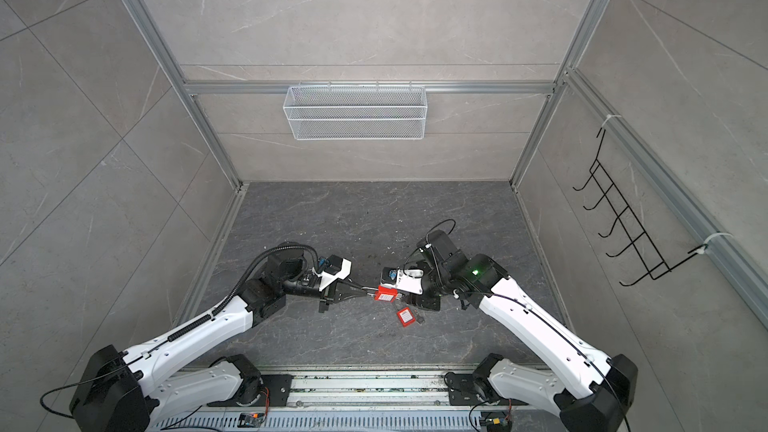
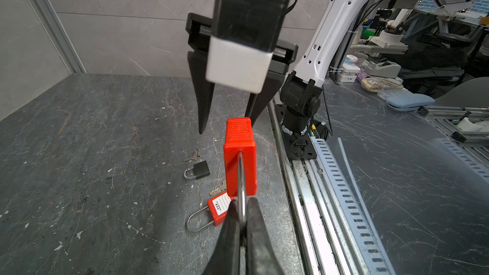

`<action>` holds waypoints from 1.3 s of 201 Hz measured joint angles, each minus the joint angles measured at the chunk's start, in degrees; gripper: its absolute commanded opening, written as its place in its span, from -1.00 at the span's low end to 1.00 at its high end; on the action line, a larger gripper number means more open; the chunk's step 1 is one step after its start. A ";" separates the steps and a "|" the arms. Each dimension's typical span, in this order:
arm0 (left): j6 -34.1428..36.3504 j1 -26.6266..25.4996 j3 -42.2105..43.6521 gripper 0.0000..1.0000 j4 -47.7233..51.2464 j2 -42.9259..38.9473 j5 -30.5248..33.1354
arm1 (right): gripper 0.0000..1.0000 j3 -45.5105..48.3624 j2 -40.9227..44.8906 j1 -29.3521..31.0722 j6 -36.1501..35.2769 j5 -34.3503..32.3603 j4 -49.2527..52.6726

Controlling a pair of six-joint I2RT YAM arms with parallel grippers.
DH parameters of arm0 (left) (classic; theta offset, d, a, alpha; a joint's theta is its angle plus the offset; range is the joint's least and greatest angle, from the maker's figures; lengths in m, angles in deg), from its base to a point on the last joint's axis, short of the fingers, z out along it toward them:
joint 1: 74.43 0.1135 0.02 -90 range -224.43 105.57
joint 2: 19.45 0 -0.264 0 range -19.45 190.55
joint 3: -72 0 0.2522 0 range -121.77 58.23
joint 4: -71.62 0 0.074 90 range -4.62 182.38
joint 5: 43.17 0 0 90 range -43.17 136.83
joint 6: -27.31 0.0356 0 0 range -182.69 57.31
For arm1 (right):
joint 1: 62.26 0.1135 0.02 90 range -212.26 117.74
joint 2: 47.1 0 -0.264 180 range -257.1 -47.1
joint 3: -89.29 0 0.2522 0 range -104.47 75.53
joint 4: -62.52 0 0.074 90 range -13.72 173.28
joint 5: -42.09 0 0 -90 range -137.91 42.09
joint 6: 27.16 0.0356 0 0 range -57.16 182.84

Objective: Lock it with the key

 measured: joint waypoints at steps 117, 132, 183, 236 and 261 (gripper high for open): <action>2.75 -0.48 -1.88 -1.00 3.82 0.26 -1.29 | -1.00 -3.74 -2.91 0.02 -2.43 8.94 4.66; 4.13 -0.66 -2.32 -1.00 4.63 0.26 -1.03 | -1.00 -3.93 -3.34 -0.09 -2.32 9.29 5.42; 8.72 -0.66 -4.63 -1.00 10.71 0.24 -0.09 | -1.00 -3.28 -3.21 -0.37 -2.49 9.16 5.25; 11.98 1.57 -5.27 -1.00 15.67 -0.35 0.87 | -1.00 1.20 -1.66 -5.70 -4.70 8.52 6.03; 13.05 2.62 -5.31 -1.00 17.25 -1.09 0.94 | -1.00 2.38 -1.27 -7.50 -5.27 7.28 7.61</action>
